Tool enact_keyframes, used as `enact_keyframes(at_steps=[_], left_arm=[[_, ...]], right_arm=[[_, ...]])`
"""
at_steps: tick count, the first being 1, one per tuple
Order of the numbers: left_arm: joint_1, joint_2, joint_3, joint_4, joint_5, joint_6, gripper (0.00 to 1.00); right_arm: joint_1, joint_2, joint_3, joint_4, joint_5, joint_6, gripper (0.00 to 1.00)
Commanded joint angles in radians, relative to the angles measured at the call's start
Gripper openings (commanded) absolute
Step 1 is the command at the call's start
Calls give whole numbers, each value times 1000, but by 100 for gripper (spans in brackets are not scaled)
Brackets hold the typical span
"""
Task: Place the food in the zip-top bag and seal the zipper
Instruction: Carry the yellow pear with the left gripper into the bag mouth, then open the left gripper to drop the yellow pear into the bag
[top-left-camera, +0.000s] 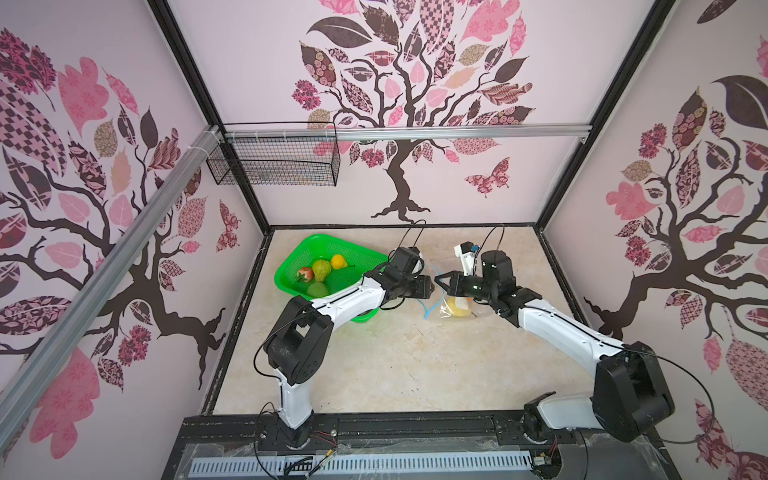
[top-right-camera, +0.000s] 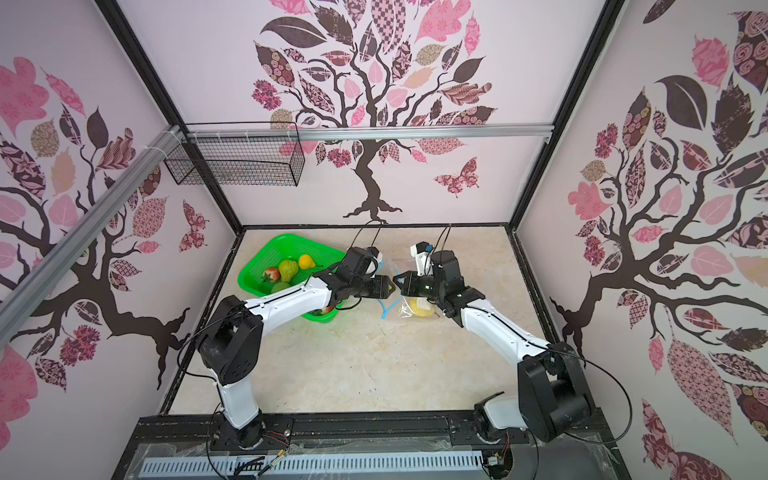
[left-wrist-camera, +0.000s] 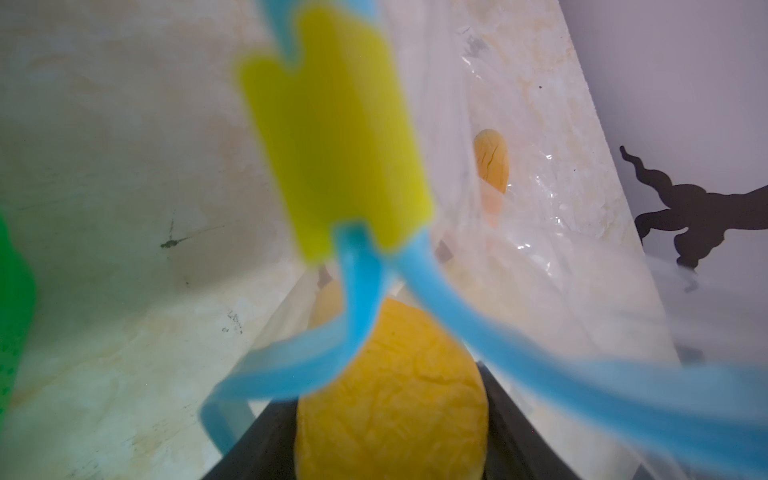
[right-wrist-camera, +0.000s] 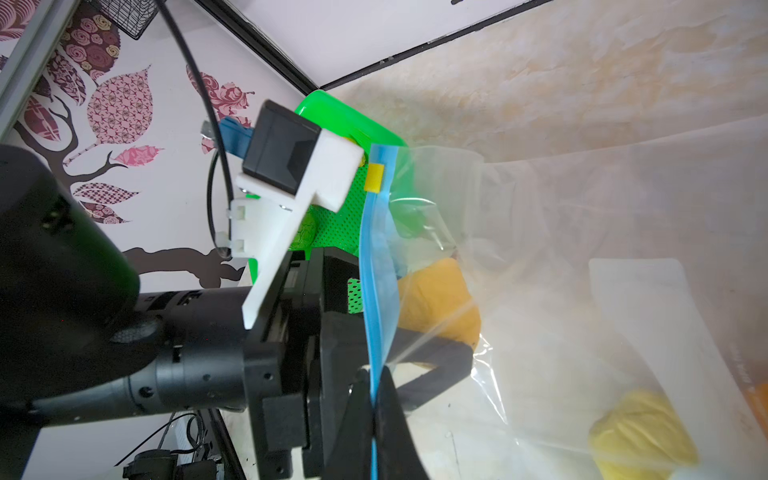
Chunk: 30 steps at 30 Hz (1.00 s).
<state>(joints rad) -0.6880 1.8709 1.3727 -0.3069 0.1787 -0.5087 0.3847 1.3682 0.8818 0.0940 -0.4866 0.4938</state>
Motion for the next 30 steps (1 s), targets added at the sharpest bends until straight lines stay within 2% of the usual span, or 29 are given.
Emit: enact_keyframes(at_steps=[1,4,11,17,25,30], left_arm=[[-3,15,48,-23,-11,-15,62],[-3,20,58,-23,7,-20,64],[-4,21,77,-22,61,-33,76],[-3,-14,75,-32,95,-44,77],[25,-217,-21,-65,127,-26,77],[110,-337,-96,-76,149,-45,78]], right_arm=[[2,-11,28,12,-13,0,0],[2,-11,28,15,-13,0,0],[2,-11,28,18,-13,-1,0],[2,-15,31,10,-2,-6,0],[2,-14,33,1,23,-21,0],[2,-13,29,13,25,-20,0]])
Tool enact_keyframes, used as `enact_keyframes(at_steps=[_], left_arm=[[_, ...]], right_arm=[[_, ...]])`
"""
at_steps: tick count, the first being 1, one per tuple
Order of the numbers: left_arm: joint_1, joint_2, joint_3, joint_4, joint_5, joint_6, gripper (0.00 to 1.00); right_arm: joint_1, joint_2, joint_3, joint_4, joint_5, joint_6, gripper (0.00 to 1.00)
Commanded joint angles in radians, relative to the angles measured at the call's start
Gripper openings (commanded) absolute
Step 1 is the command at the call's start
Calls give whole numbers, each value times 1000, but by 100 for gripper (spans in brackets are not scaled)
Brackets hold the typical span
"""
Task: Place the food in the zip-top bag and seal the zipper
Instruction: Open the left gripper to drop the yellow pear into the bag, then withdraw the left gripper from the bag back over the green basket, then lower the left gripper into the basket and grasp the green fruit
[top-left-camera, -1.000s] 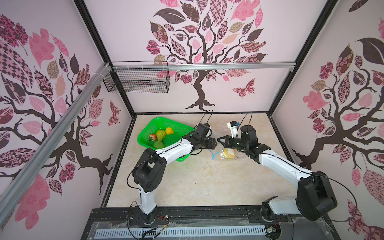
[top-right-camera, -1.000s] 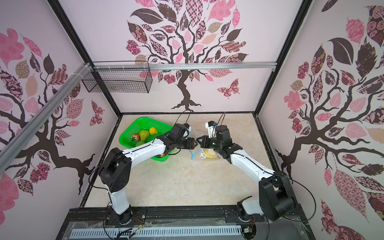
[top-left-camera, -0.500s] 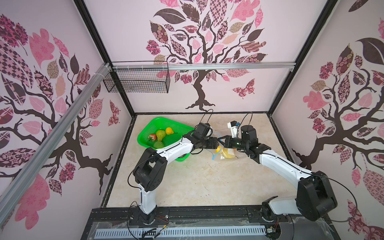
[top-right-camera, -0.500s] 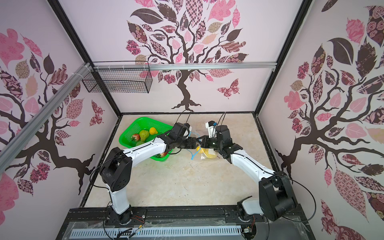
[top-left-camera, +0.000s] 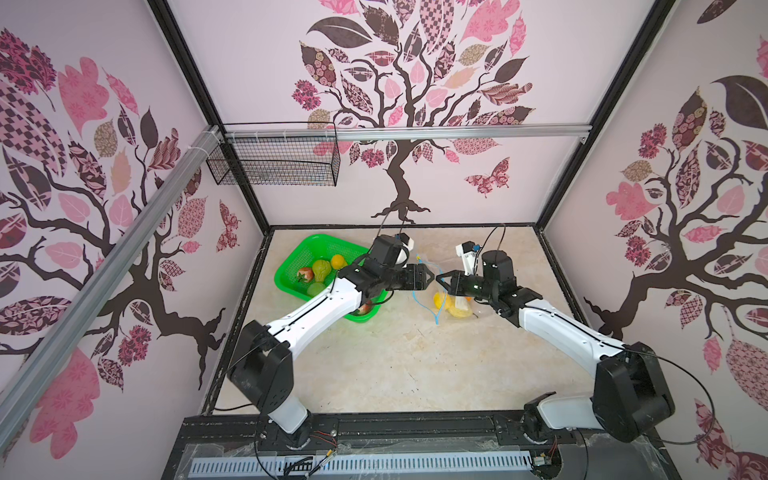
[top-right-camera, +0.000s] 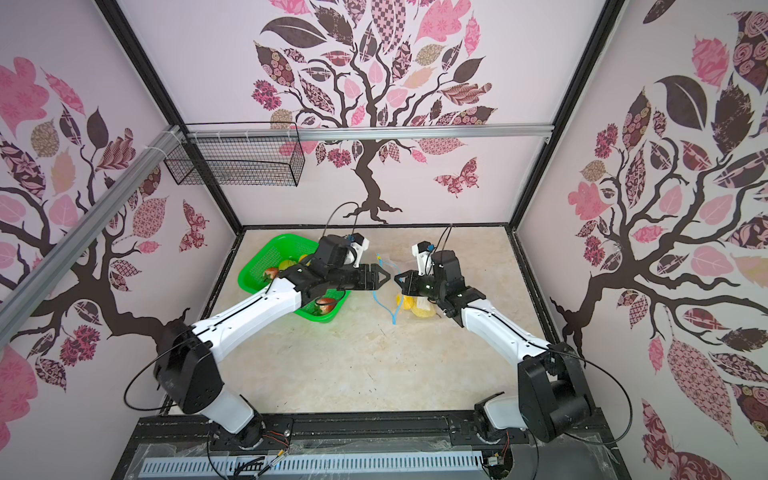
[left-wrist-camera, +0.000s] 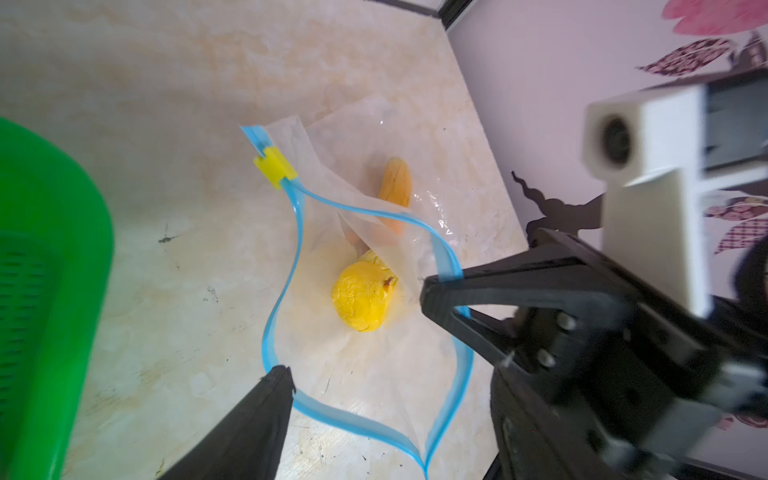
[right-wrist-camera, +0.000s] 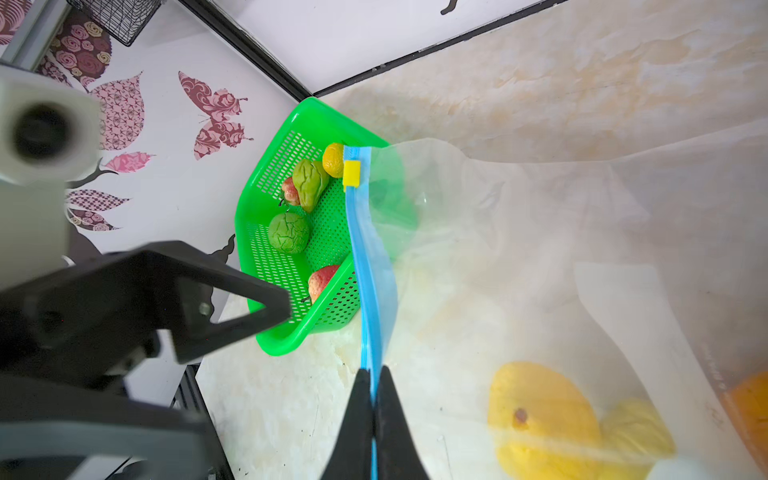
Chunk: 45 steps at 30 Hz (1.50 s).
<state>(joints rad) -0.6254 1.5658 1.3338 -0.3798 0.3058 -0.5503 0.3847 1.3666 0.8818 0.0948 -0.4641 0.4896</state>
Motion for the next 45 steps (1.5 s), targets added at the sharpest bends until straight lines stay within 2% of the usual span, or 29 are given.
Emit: enact_keyframes(at_steps=[1,8,13,17,20,26,30,33,45], left_arm=[[64,-45,-62,-10,23,2,78],[233,-52,13,-132,-108,154,80],[408,58,132,-214,-176,223,80],[540,169,199,-217,-181,203,81],[603,251,250,-207,-215,207,82],[624,412,402,-301,-383,320,84],[624,482,452,-336,-450,386,85],[624,515,471,-345,-454,410,86],[624,611,473,-350,-344,393,88]], right_arm=[[2,-13,28,15,3,-17,0],[2,-32,19,19,10,-32,0],[1,-46,13,12,16,-49,0],[2,-61,4,10,34,-62,0],[2,-64,3,7,38,-66,0],[2,-57,11,-1,39,-68,0],[2,-49,18,-2,42,-66,0],[2,-43,25,-8,41,-67,0],[1,-36,29,-19,53,-71,0]])
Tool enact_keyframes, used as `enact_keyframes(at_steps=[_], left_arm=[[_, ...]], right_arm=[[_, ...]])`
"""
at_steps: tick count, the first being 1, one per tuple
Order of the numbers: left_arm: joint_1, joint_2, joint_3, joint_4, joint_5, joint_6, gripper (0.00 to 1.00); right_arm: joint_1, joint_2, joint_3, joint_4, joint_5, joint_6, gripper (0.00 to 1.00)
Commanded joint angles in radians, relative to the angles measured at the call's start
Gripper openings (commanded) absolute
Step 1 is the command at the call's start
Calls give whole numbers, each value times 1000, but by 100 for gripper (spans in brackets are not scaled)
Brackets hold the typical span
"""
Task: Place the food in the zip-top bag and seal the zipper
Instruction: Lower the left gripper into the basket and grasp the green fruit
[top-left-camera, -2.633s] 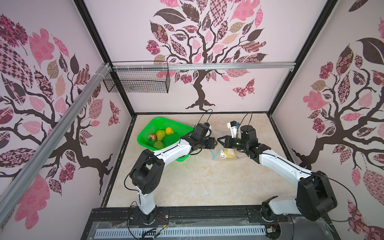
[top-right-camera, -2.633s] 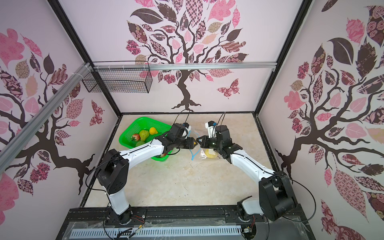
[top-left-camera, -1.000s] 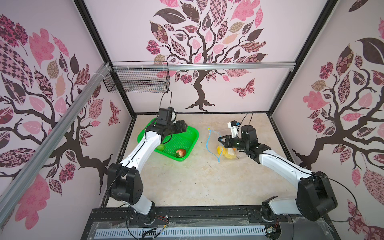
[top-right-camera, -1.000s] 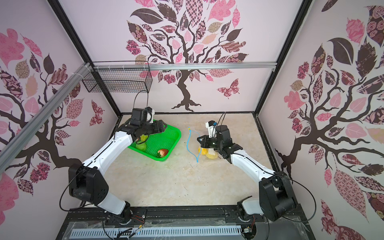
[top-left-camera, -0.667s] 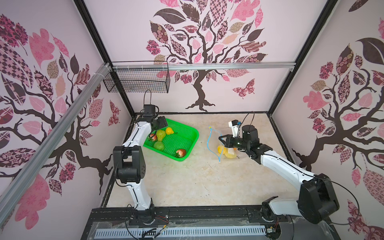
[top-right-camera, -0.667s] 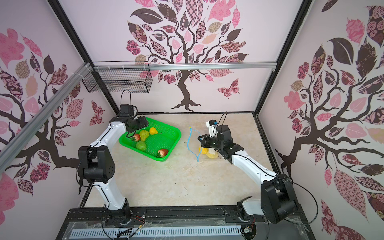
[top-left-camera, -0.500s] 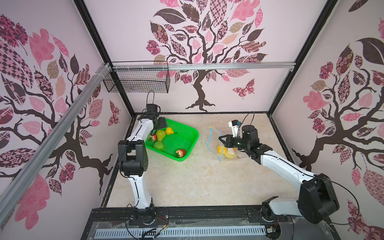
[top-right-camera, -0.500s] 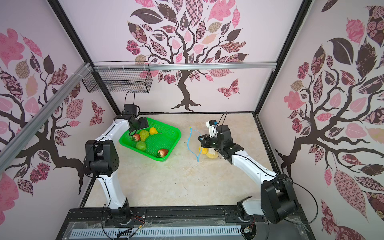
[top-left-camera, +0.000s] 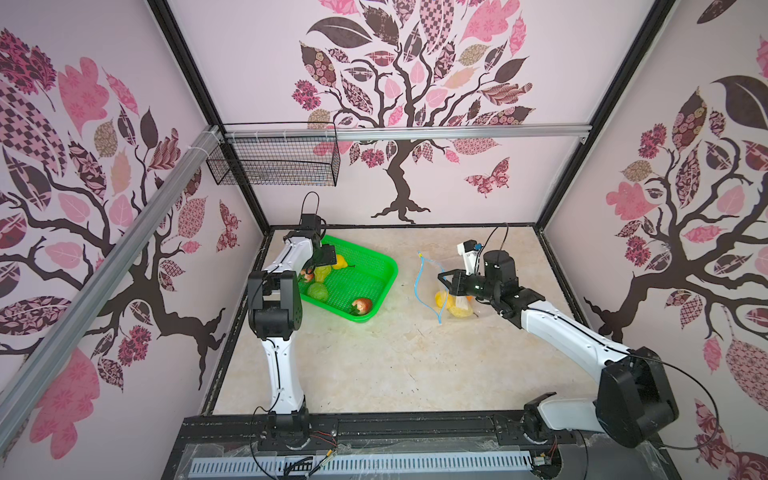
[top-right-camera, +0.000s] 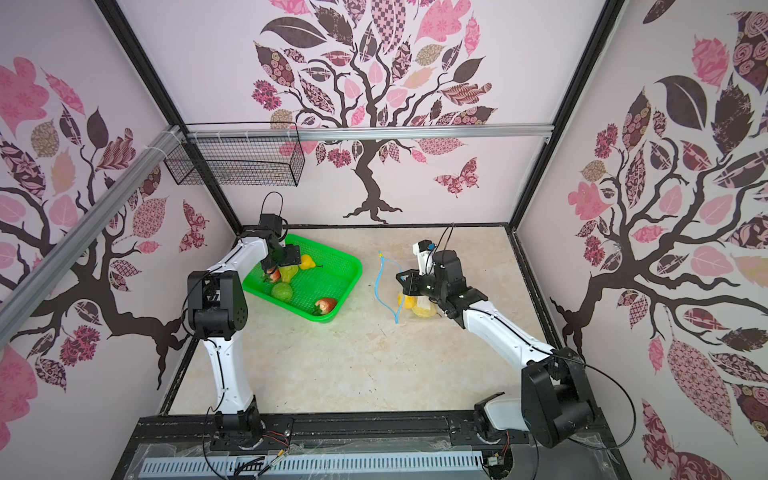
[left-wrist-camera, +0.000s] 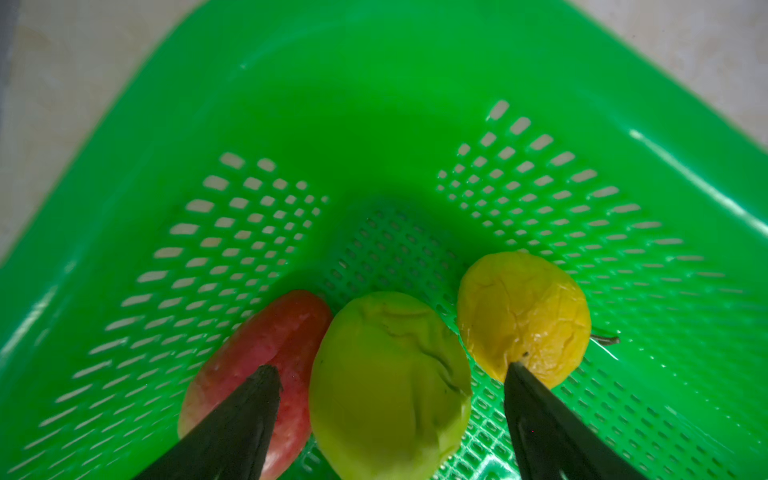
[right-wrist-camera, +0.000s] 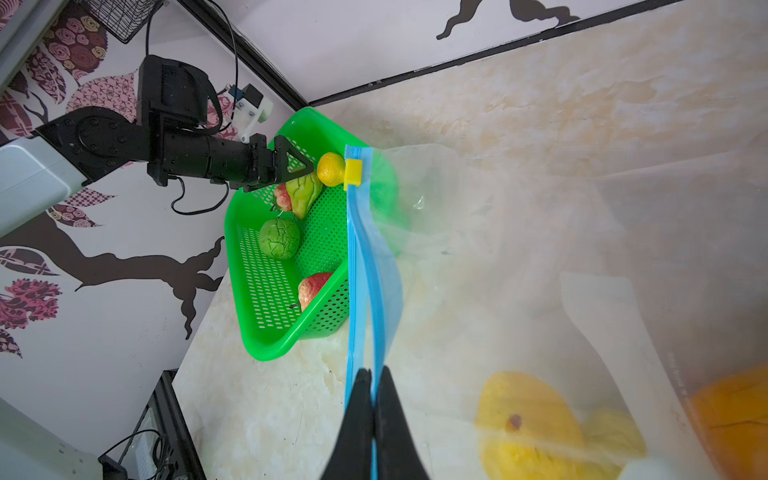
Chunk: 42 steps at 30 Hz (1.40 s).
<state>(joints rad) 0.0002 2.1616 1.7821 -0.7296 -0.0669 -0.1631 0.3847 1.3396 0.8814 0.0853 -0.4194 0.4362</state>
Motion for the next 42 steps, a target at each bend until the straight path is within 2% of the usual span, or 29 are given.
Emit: enact_keyframes(at_steps=[1,13,20,30,33,39,42], left_arm=[[-2,23,23,-1,29,8,87],[-6,80,21,-6,16,2,85],[-29,41,-47,26,-21,11,85],[-30,96,6,44,-8,18,83],[-32,99,4,59,9,25,79],[-55,56,-48,108,10,52,60],[-80,17,-78,135,-21,65,57]], right_arm=[[2,-8,29,-10,8,-17,0],[1,-15,28,-18,17,-21,0],[2,-16,28,-12,15,-19,0],[2,-26,30,-28,25,-24,0],[2,-25,32,-31,27,-24,0],[1,-25,34,-34,25,-24,0],[2,-28,33,-29,24,-21,0]])
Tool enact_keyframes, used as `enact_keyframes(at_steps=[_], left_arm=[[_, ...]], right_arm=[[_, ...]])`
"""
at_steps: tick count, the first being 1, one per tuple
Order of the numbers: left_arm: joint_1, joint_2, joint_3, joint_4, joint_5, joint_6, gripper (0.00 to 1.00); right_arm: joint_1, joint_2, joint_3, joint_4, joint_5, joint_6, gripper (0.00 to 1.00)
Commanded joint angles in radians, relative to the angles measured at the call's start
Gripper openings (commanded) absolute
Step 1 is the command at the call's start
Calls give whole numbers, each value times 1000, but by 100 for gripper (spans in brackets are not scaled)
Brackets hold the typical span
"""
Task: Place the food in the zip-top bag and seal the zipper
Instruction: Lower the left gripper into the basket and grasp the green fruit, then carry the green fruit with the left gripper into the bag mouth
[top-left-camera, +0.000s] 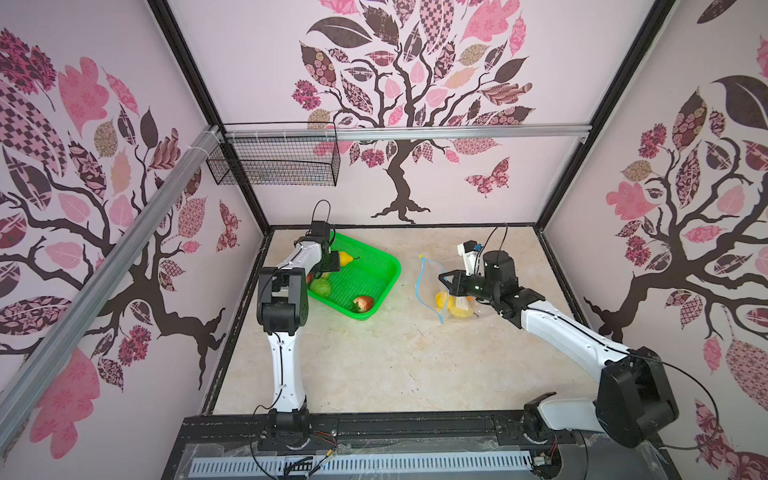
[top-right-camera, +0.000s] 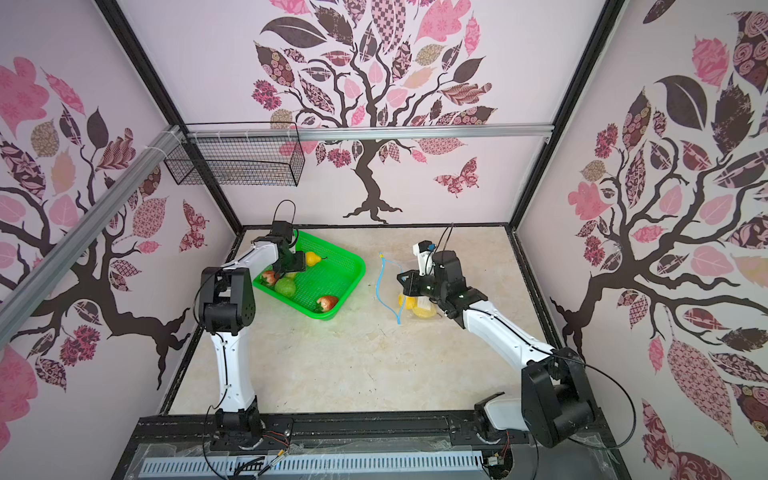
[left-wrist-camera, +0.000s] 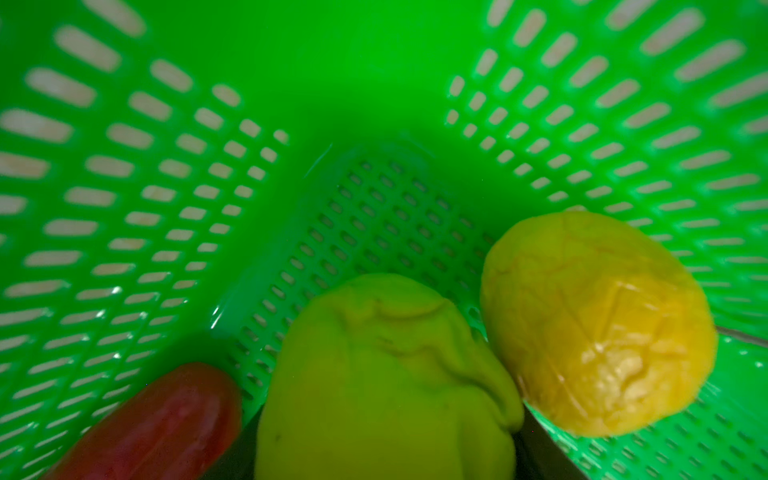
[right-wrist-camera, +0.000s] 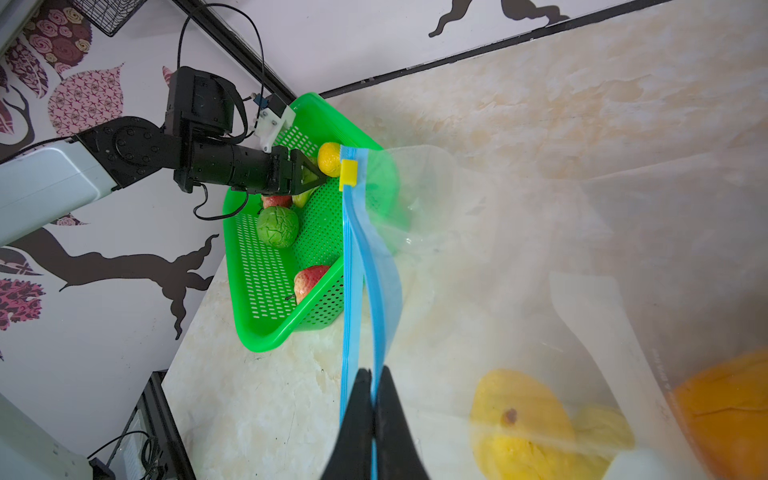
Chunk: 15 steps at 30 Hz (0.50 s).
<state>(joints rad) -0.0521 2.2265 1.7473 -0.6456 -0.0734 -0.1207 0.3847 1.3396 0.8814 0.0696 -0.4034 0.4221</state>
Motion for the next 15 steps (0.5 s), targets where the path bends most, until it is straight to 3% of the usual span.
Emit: enact_keyframes(at_steps=[1,8,15], left_arm=[[-35,-60,-51,55,-27,27,57],[-75,-176,-104,50,-90,5,57],[-82,-360,-237,51,30,-104,58]], right_arm=[[2,-28,33,-12,6,-6,0],[2,-35,25,-2,0,2,0],[1,-38,15,6,0,9,0]])
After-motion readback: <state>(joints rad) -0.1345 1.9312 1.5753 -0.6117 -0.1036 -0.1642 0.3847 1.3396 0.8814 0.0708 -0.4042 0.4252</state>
